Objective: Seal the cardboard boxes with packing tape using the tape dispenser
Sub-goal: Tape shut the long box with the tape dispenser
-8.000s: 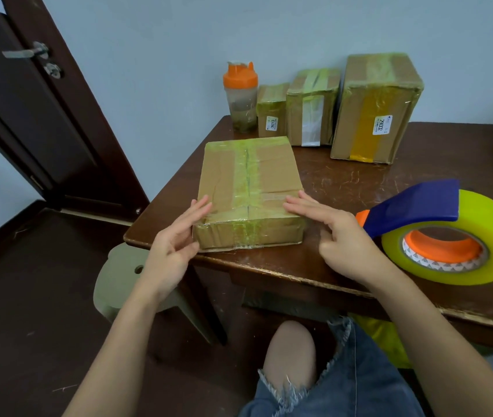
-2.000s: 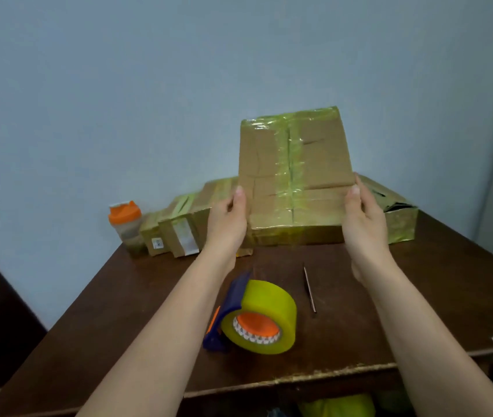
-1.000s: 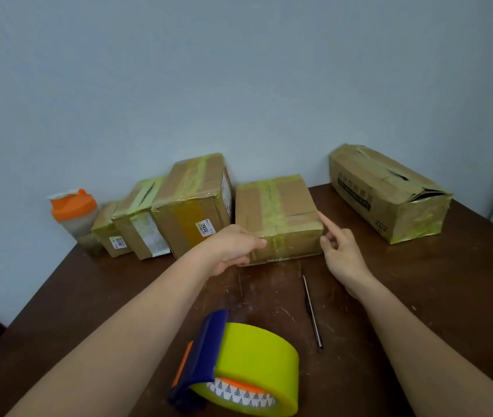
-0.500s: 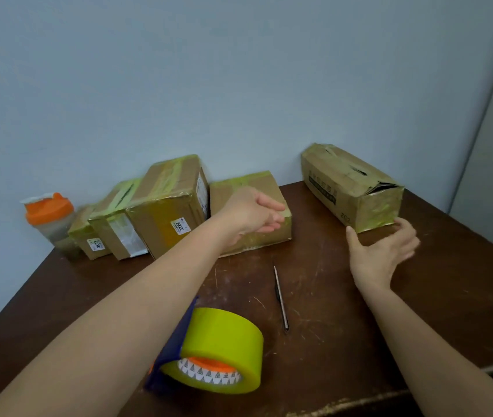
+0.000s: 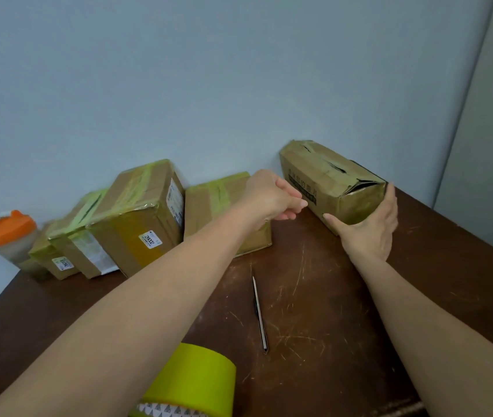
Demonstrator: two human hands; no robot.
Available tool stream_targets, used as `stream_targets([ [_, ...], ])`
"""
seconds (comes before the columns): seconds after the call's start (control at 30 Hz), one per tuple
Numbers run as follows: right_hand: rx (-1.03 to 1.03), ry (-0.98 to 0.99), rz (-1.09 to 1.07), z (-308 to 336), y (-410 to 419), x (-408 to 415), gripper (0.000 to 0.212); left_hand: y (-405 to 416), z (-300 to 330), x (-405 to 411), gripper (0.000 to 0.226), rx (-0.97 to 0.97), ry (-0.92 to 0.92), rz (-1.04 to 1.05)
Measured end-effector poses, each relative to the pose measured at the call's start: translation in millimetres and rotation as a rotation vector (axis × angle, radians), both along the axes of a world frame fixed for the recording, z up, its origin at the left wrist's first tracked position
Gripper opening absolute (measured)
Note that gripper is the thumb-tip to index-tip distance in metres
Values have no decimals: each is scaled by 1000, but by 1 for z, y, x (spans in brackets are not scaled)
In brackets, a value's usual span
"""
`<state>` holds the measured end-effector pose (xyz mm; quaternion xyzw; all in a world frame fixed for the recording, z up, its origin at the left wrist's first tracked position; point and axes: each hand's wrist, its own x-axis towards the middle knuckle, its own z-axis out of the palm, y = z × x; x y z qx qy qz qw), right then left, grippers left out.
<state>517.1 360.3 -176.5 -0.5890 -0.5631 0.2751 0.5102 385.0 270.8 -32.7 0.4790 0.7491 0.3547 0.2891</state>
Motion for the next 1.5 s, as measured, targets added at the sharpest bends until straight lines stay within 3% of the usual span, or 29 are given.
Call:
stream_targets([
  [0.17,-3,-33,-10,-1,0,0,124,-5,-1,-6,12,-8,-16,14],
  [0.47,-62,159,36,8,-42,12,123,-52,16,-35,7,-9,-54,80],
  [0.83,141,337,104,74,-112,-5,113,-138,47,-63,13,119,-109,171],
  [0.97,202,416,255,102,-137,-14,112,-171,56,-76,20,212,-131,242],
  [1.23,205,484,664,138,-200,-53,109,-248,69,-125,69,324,-118,500],
  [1.5,141,447,941,154,-260,-107,108,-343,61,-189,70,456,-200,772],
])
